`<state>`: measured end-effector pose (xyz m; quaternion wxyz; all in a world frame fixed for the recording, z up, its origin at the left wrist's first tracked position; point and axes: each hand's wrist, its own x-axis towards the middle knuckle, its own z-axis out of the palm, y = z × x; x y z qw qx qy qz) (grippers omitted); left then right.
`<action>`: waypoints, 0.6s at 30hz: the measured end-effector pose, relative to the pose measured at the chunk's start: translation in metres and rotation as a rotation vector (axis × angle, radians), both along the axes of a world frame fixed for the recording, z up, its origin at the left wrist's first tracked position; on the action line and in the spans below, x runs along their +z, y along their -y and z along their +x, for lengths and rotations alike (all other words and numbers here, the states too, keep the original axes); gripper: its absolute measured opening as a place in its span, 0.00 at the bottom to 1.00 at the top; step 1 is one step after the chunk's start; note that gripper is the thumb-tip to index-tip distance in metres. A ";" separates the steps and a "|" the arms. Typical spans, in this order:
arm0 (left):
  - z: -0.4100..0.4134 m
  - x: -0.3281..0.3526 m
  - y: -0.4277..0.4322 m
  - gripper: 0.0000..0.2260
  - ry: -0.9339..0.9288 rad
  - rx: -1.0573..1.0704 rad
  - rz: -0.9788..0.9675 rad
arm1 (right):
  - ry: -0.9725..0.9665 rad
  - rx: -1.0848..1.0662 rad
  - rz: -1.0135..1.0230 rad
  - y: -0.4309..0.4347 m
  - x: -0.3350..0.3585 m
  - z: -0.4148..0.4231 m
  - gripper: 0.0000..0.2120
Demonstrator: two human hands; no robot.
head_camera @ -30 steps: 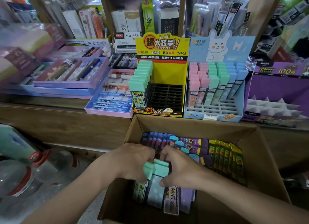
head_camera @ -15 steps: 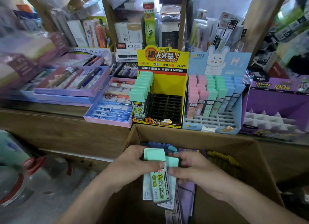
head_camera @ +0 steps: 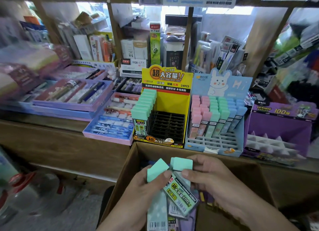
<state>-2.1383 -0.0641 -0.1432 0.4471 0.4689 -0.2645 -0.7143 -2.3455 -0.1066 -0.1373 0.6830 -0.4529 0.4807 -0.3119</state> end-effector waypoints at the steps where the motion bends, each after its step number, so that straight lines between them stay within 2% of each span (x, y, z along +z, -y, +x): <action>1: -0.001 -0.002 0.000 0.11 0.007 0.006 -0.012 | -0.006 -0.006 -0.015 0.000 0.001 0.001 0.14; 4: -0.001 -0.006 0.002 0.13 0.021 -0.007 -0.022 | -0.056 -0.004 -0.061 0.001 0.004 0.004 0.12; 10: 0.004 -0.014 0.004 0.16 0.041 -0.022 0.017 | -0.248 0.002 -0.170 0.005 0.014 0.008 0.18; 15: 0.008 -0.018 0.005 0.19 0.032 0.011 0.033 | -0.345 -0.058 -0.265 0.013 0.023 0.007 0.13; 18: 0.010 -0.019 0.005 0.21 0.027 0.040 0.047 | -0.357 -0.075 -0.334 0.018 0.030 0.004 0.14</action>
